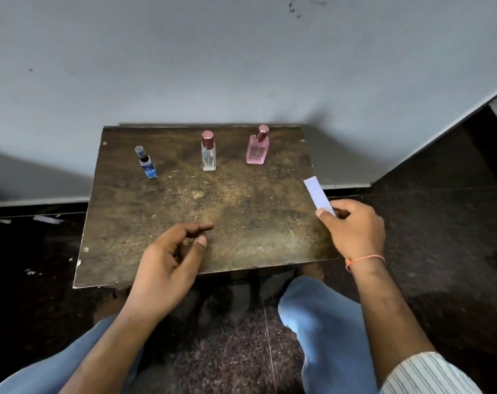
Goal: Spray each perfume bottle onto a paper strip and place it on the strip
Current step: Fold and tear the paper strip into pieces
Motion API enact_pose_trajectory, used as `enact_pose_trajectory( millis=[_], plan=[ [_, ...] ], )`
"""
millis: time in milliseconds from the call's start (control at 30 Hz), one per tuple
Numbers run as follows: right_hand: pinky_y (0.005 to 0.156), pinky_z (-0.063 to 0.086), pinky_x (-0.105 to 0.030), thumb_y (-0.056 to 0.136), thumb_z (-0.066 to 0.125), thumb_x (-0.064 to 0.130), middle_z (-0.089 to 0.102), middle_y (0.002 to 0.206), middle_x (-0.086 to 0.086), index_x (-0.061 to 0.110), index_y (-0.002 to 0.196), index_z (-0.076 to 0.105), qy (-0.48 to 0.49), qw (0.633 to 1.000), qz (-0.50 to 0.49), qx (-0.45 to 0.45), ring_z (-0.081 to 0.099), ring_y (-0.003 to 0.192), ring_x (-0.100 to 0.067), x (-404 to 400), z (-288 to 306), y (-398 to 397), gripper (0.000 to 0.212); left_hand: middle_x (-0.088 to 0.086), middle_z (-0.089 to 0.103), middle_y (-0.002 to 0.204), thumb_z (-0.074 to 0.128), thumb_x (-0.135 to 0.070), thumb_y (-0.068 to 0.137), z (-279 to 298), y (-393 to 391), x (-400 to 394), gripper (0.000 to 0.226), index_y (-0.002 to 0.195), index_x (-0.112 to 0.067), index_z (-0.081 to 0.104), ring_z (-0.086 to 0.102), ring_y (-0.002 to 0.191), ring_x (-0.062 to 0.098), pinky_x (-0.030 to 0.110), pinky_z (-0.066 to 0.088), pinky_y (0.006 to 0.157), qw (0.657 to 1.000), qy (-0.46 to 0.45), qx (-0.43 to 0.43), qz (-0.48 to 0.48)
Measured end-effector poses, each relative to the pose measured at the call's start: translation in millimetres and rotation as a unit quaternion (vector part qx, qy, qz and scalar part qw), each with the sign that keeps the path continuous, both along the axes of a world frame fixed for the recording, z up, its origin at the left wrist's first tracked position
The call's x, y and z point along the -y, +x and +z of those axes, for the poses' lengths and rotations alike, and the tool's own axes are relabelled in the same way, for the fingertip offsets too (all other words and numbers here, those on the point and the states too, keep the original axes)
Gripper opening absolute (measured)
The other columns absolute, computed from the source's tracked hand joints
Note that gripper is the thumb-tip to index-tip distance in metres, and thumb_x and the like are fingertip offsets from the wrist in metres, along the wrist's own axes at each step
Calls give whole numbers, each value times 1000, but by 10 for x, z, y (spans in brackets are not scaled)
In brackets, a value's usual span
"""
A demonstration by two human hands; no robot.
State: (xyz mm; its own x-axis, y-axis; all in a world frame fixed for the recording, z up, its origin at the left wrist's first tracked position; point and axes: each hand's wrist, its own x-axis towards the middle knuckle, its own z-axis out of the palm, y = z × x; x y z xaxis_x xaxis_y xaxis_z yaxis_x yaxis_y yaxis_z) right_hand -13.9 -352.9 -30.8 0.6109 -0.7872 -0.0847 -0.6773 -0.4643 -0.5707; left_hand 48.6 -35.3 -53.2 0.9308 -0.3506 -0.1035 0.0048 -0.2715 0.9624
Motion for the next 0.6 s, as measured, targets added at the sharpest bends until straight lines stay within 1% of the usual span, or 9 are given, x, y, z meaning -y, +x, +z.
enact_pose_trajectory(
  millis=[67,100,167,233,300,367,433,500,600],
  plan=[
    [74,44,-28,87,87,34,82,93,2,22,104,85,-12,1000,-5,20,75,90,-26,-9,46,6,21,-17,75,83,66,-14,106,31,34,3,24,120,-30,77,52,63,4,12,45,64,1000,-15,-20,5],
    [72,45,-27,86,88,34,81,88,5,23,101,85,-5,999,-2,39,74,85,-21,-38,72,15,19,-12,79,90,66,-16,106,45,53,-10,24,120,-32,77,59,69,9,14,49,70,999,-20,-32,8],
    [72,53,-26,83,91,31,79,81,11,25,92,84,64,993,19,99,73,76,-5,-159,117,51,13,-5,81,95,66,-22,104,57,84,-30,22,121,-31,76,67,78,20,17,53,79,998,-37,-47,13],
    [73,57,-21,80,95,25,80,77,10,23,88,84,175,972,41,152,71,70,1,-359,132,109,13,-5,81,95,66,-24,103,76,95,-38,21,121,-31,76,65,74,15,19,53,71,998,-39,-53,12],
    [64,52,-16,80,94,20,76,70,9,14,90,84,257,949,72,169,65,63,-1,-581,136,144,15,-4,82,99,66,-20,105,95,91,-33,22,123,-29,74,63,70,9,20,52,59,996,-45,-82,-3],
    [55,45,-15,83,92,19,70,63,6,10,87,83,308,932,101,163,58,54,-2,-784,118,161,13,-4,84,107,65,-17,106,120,81,-31,24,126,-27,73,69,74,7,22,57,54,989,-56,-132,-26],
    [52,42,-19,84,91,20,67,65,-4,8,86,82,351,917,119,146,55,52,-5,-952,94,162,14,-4,84,114,66,-22,104,140,61,-42,26,129,-24,72,75,83,6,23,62,61,982,-65,-166,-53],
    [52,42,-25,85,90,22,67,68,-7,10,84,82,380,907,136,124,58,57,-9,-1083,62,161,14,-1,84,117,65,-26,101,171,46,-51,31,130,-21,74,76,88,8,24,65,68,977,-80,-188,-61],
    [53,44,-29,87,89,27,69,70,-4,14,83,84,386,903,164,98,60,67,-13,-1203,22,187,15,2,85,99,63,-18,104,187,61,-67,24,123,-20,78,76,85,6,21,65,70,973,-109,-201,-37]
  ],
)
